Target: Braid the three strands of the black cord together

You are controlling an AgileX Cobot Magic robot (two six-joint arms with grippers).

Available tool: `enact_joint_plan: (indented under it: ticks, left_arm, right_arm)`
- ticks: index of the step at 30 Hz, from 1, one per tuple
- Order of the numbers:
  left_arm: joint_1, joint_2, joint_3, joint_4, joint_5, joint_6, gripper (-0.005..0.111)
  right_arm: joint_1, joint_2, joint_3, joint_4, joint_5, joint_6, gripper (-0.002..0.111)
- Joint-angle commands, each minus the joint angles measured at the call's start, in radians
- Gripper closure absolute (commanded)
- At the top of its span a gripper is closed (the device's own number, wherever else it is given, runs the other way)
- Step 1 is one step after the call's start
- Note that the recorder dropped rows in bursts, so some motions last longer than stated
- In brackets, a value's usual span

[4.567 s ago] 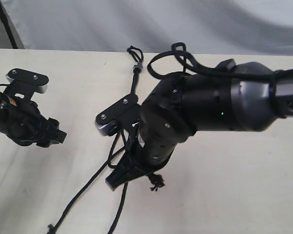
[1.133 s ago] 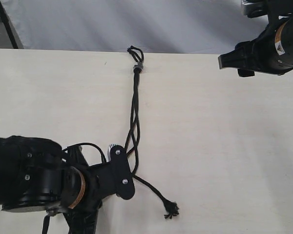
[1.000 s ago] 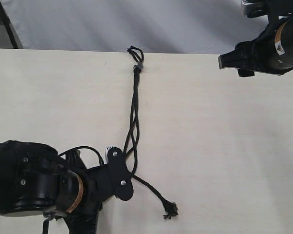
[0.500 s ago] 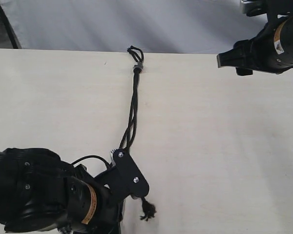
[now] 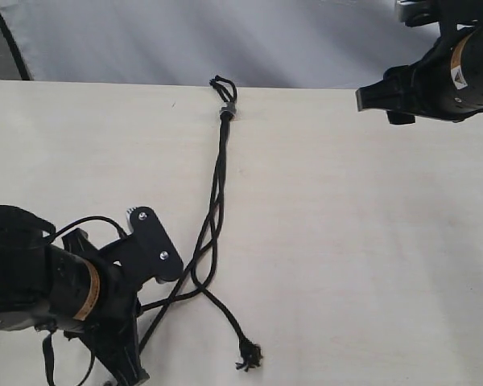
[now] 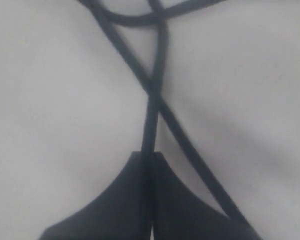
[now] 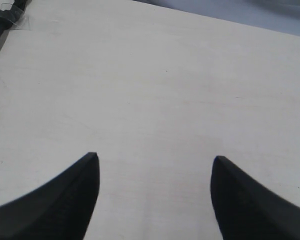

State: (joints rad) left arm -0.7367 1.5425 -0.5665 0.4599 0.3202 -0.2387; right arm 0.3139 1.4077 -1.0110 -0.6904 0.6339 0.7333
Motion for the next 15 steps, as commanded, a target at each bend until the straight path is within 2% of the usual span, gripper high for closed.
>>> enact_joint_plan:
  ticks: [1,4,13,15]
  left_arm:
    - [0.085,0.027,0.051,0.014,-0.136,0.014,0.105]
    - [0.110,0.049,0.061,0.014,-0.166,0.014,0.105]
    - [0.105,0.101,0.074,-0.039,-0.203,-0.023,0.105]
    - [0.091,0.110,0.084,-0.094,-0.226,-0.030,0.105]
  right_arm:
    - [-0.006,-0.008,0.002,0.011,-0.008,0.000,0.047]
    - [-0.006,-0.008,0.002,0.014,-0.008,0.000,0.047]
    - [-0.006,-0.008,0.002,0.014,-0.011,-0.002,0.047]
    - [-0.006,-0.008,0.002,0.014,-0.013,-0.002,0.047]
